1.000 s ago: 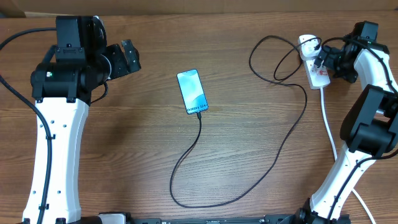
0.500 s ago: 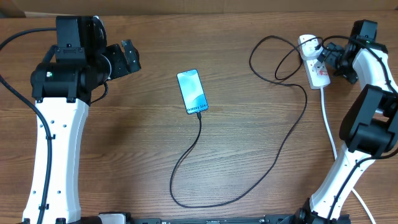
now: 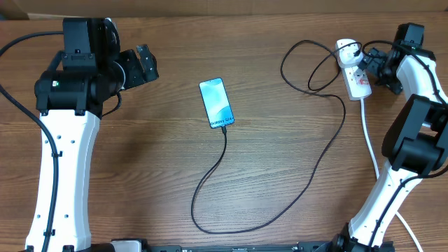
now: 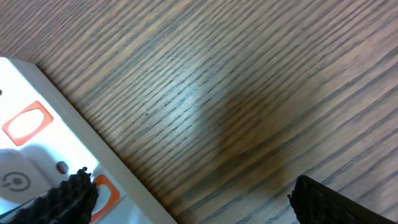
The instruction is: Plug charger to phone and switch on socket
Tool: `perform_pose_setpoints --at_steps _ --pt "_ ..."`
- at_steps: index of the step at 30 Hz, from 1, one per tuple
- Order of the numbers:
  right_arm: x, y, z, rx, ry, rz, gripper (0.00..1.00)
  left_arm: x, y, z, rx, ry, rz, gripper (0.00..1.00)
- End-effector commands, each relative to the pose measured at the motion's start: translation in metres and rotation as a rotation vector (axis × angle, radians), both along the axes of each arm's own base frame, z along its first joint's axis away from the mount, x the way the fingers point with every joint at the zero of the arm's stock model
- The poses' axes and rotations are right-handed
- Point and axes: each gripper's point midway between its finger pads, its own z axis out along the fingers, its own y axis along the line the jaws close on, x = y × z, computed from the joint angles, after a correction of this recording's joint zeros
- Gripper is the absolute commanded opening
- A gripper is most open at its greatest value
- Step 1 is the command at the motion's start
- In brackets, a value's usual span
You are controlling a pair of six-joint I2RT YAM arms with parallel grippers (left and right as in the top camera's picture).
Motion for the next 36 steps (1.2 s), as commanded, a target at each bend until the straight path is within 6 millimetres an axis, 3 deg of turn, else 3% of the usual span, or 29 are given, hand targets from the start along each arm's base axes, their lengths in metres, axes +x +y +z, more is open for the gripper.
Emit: perform_pose_setpoints --at_steps 1,36 --pt "-0.002 0.010 -0.017 0.042 0.029 0.025 1.00 0.000 0.002 -0.002 0.025 0.004 -0.010 1.00" --pt "-0.004 0.027 -0.020 0.100 0.038 0.132 1.00 0.000 0.002 -0.002 0.025 0.004 -0.010 1.00"
